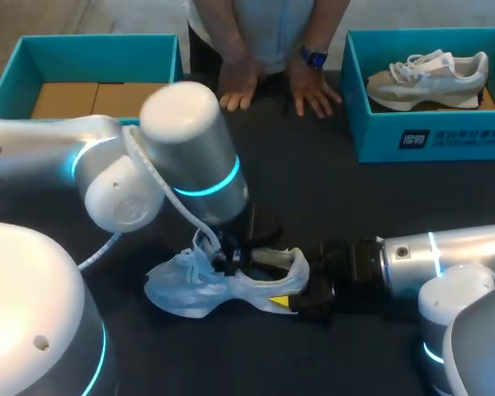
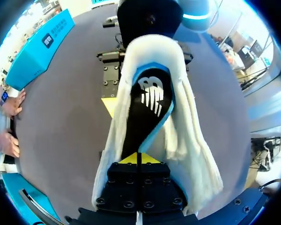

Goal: Take the shoe out of the shoebox, open the shoe tongue, remove and reinsert the insole, then place the shoe into the shoebox

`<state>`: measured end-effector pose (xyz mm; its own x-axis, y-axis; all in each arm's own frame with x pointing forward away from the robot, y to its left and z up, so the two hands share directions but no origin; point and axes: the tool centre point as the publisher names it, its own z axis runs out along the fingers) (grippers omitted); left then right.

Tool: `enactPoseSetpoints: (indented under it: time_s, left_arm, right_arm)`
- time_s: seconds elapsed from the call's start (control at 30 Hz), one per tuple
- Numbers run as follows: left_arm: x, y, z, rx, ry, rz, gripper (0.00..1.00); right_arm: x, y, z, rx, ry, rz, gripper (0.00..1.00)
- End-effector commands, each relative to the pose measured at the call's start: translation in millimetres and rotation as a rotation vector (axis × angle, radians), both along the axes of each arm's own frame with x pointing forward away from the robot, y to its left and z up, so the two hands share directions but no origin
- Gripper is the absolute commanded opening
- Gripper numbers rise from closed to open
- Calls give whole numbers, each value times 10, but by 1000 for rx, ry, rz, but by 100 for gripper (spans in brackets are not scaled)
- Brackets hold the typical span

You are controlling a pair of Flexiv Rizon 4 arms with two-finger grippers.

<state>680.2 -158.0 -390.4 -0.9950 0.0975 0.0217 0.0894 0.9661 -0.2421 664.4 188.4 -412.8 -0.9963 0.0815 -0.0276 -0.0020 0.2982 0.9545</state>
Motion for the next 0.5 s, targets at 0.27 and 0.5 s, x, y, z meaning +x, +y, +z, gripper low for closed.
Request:
enactPoseSetpoints:
  time_s: [0.27,0.5]
  left_arm:
    - [31,157,207,-196,157,-39,0]
    - [-3,156,339,-274,235,-84,0]
  right_arm:
    - [-45,22,1,-5,0,-1,0]
    - [-45,22,1,-5,0,-1,0]
